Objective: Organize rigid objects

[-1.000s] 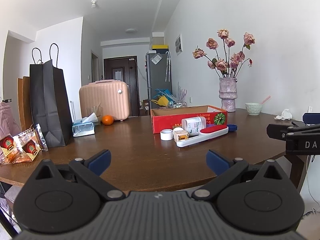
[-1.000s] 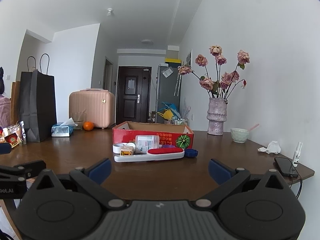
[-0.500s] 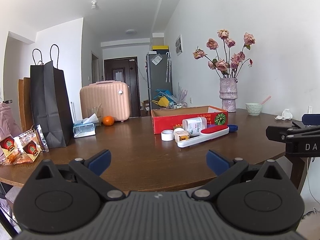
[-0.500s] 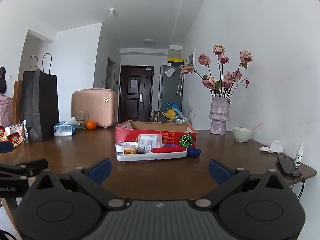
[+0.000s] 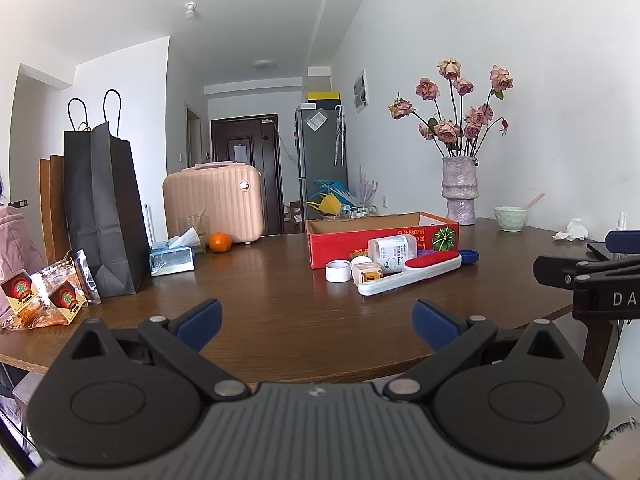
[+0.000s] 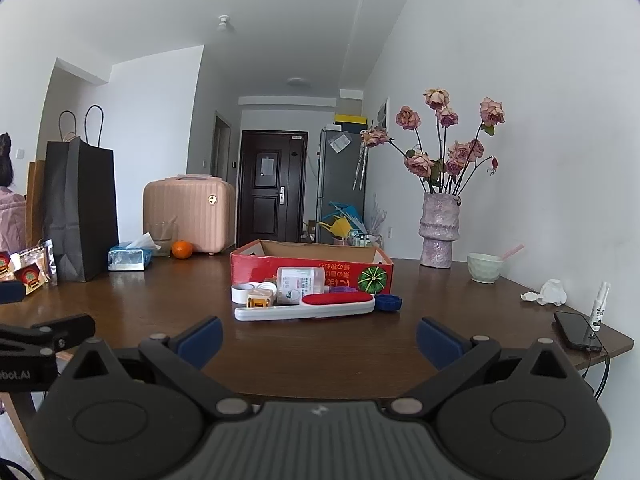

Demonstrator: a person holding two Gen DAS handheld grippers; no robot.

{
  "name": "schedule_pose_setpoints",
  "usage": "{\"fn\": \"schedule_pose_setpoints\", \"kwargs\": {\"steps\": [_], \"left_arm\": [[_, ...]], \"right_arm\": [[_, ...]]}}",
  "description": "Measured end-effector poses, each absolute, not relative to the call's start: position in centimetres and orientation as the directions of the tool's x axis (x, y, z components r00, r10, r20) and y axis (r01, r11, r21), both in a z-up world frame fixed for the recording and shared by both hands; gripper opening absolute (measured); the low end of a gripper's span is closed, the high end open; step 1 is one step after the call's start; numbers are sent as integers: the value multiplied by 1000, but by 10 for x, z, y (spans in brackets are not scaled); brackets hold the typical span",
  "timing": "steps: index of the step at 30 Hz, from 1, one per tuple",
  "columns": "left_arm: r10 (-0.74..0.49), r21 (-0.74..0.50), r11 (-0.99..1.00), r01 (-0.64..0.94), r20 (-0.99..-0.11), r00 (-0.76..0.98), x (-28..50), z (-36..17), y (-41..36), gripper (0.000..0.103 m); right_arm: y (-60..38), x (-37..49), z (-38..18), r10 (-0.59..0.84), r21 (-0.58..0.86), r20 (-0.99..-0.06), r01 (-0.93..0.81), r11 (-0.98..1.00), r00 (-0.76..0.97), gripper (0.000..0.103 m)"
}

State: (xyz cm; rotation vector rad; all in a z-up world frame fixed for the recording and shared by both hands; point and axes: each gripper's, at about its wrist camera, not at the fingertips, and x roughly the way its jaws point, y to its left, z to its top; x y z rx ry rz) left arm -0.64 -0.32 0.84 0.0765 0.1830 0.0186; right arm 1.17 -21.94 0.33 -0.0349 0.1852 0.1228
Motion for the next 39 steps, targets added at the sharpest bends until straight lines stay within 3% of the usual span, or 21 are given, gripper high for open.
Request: {"fn": "schedule_pose_setpoints", "kwargs": {"steps": [39], "left_arm": [[30, 96, 995, -12, -186, 982, -5, 4, -3, 103]], "right_arm": [[-221, 16, -2, 118, 5, -213, -119, 993, 970, 103]]}}
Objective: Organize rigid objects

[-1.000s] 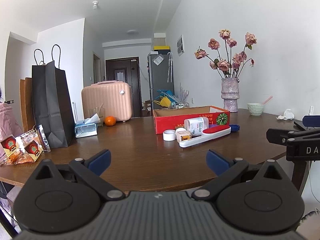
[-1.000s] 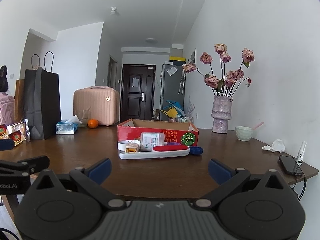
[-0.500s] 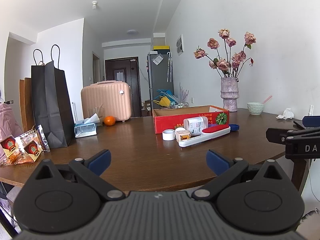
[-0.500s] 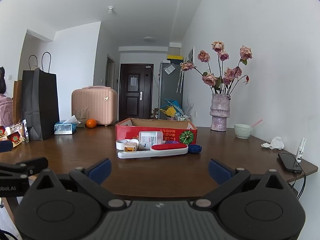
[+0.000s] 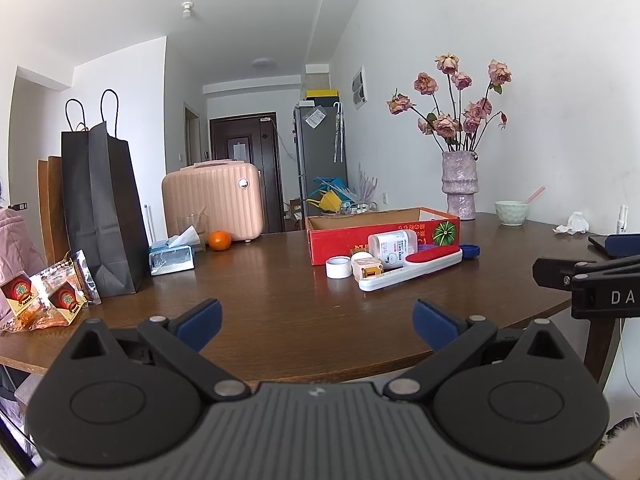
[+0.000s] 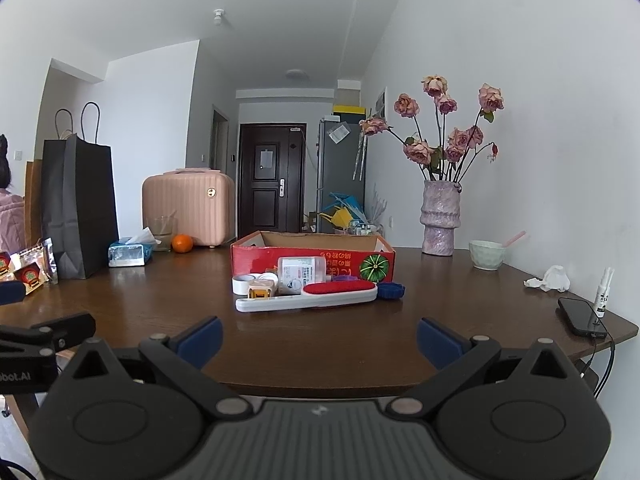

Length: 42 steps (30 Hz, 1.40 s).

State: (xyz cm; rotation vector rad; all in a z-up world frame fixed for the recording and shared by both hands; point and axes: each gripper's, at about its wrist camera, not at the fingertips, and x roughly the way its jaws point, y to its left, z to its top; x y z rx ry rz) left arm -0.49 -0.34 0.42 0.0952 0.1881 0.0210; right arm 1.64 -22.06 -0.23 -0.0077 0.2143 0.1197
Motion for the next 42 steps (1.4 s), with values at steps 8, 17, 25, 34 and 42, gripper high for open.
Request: {"fn": "schedule_pose_setpoints", "kwargs": {"steps": [8, 17, 25, 34, 42], "left_arm": [[76, 177, 983, -54, -119, 990, 33, -1, -10, 103], [100, 211, 974, -79, -91, 991, 93, -4, -18, 103], [27, 142, 990, 19, -311, 950, 180, -1, -26, 103], [91, 120, 992, -47, -393, 915, 277, 0, -41, 103], [77, 128, 992, -13, -514, 854, 343, -19, -48, 103]], "right_arm": [[-230, 38, -2, 79, -42, -129, -85, 996, 989, 103], [-251, 116, -15, 26, 29, -169, -21, 999, 985, 103], [-277, 232, -21, 98, 121, -380, -55, 991, 920, 103], [-315, 339, -40, 189, 192, -519, -101, 976, 834, 103], [-325, 399, -43, 144, 53, -617, -142, 988, 773, 82]]}}
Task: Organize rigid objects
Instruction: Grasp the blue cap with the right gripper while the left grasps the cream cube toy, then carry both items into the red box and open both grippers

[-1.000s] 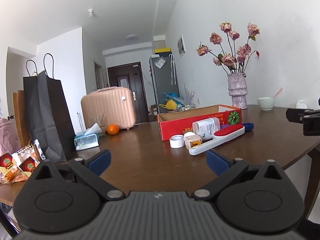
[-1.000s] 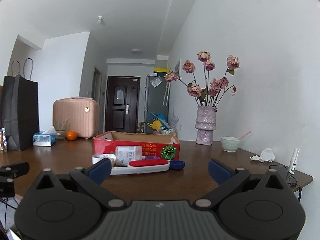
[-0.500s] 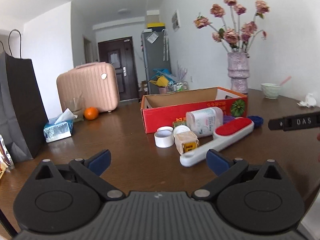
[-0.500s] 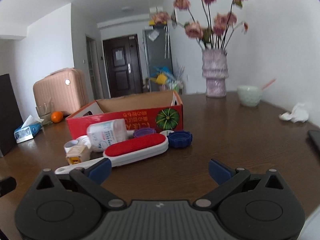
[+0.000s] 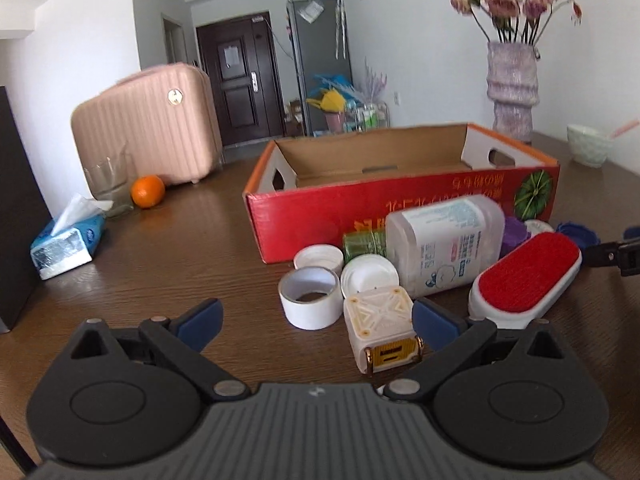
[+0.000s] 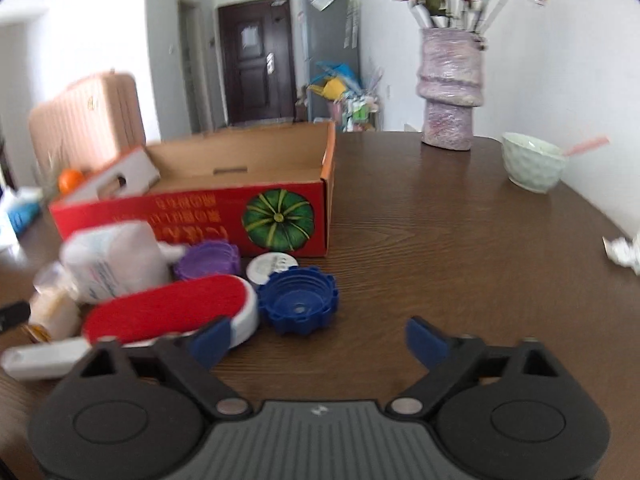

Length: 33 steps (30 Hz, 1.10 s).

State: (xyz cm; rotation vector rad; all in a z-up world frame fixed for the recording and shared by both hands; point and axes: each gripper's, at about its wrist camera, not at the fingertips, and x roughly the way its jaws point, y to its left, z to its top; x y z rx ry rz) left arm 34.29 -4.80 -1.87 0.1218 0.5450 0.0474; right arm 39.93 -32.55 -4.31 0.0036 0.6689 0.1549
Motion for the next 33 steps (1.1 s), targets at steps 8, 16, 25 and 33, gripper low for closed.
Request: {"fn": "schedule_pose_setpoints", "kwargs": {"steps": [8, 16, 25, 33], "left_arm": [[12, 118, 991, 68, -575, 818, 354, -27, -66, 71], [36, 140, 989, 53, -570, 821, 348, -27, -73, 40], [51, 124, 992, 14, -512, 857, 281, 4, -63, 40], [81, 108, 994, -32, -485, 871, 204, 16, -53, 40]], "right_arm": [[-326, 432, -48, 199, 52, -639, -216, 975, 743, 71], [-325, 428, -52, 219, 65, -633, -231, 971, 742, 51], [-348, 348, -38, 159, 63, -598, -151, 986, 785, 51], [-316, 256, -36, 155, 37, -499, -157, 987, 853, 51]]}}
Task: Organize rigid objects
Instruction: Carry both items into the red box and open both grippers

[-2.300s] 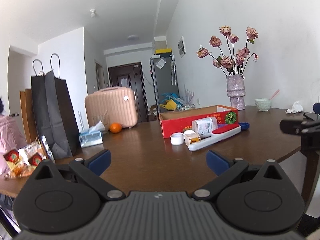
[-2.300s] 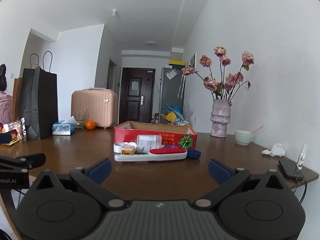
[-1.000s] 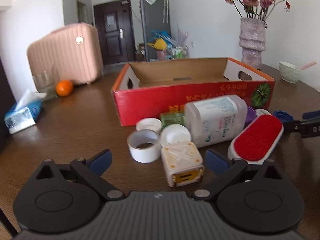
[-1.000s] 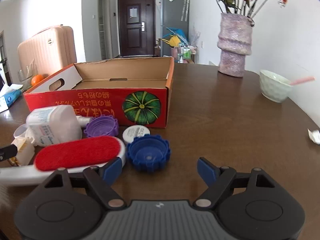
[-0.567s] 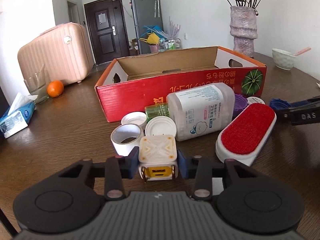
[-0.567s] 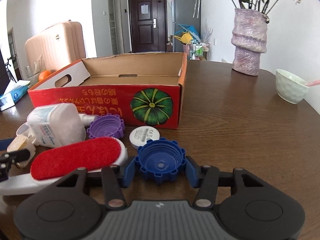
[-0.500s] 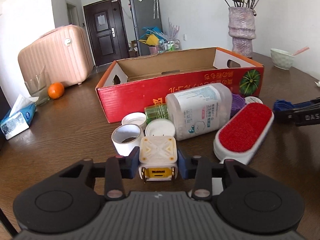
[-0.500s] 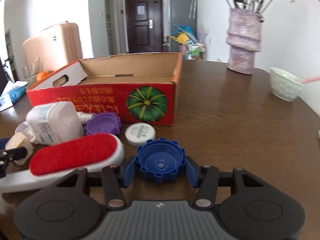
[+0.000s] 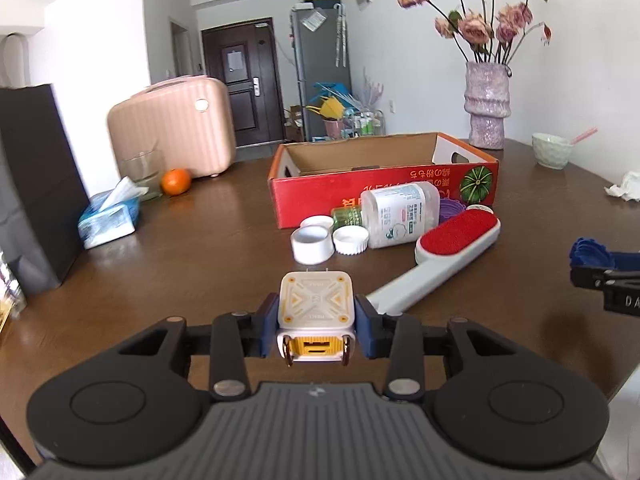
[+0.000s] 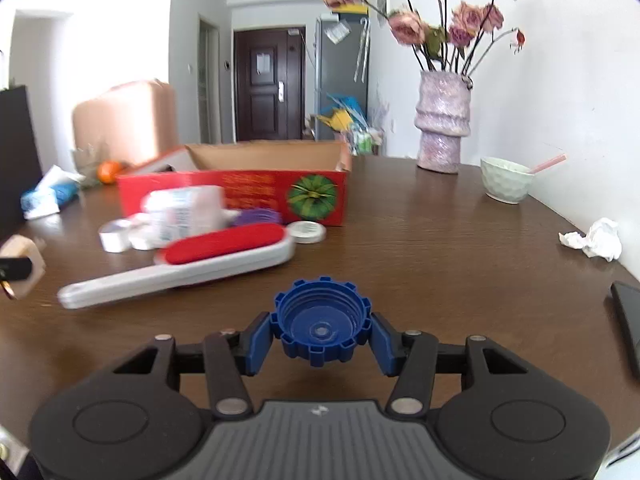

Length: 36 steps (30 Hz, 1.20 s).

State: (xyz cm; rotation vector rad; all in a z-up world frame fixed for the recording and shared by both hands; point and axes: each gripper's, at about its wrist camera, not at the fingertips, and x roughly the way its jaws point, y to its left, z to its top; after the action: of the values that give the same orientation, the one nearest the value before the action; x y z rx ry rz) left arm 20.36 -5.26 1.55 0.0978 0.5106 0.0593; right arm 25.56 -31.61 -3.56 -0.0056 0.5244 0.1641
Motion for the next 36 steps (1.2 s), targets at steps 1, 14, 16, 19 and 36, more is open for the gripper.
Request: {"fn": "schedule_pose_setpoints", "kwargs": {"steps": [1, 14, 16, 19, 36], "left_arm": [[81, 101, 994, -37, -477, 875, 194, 17, -51, 40], [90, 47, 996, -78, -389, 917, 116, 29, -39, 40], [87, 40, 996, -78, -384, 919, 111, 29, -40, 40], [84, 40, 996, -74, -381, 921, 107, 28, -42, 40], [51, 60, 998, -32, -333, 942, 212, 65, -36, 40]], "right_arm": [[-312, 245, -34, 164, 40, -484, -165, 985, 860, 51], [-280, 153, -22, 253, 65, -429, -250, 966, 867, 51], [-279, 148, -22, 255, 58, -427, -256, 965, 867, 51], [-280, 141, -21, 257, 55, -418, -258, 964, 871, 51], [-301, 217, 14, 226, 43, -366, -226, 973, 903, 51]]}}
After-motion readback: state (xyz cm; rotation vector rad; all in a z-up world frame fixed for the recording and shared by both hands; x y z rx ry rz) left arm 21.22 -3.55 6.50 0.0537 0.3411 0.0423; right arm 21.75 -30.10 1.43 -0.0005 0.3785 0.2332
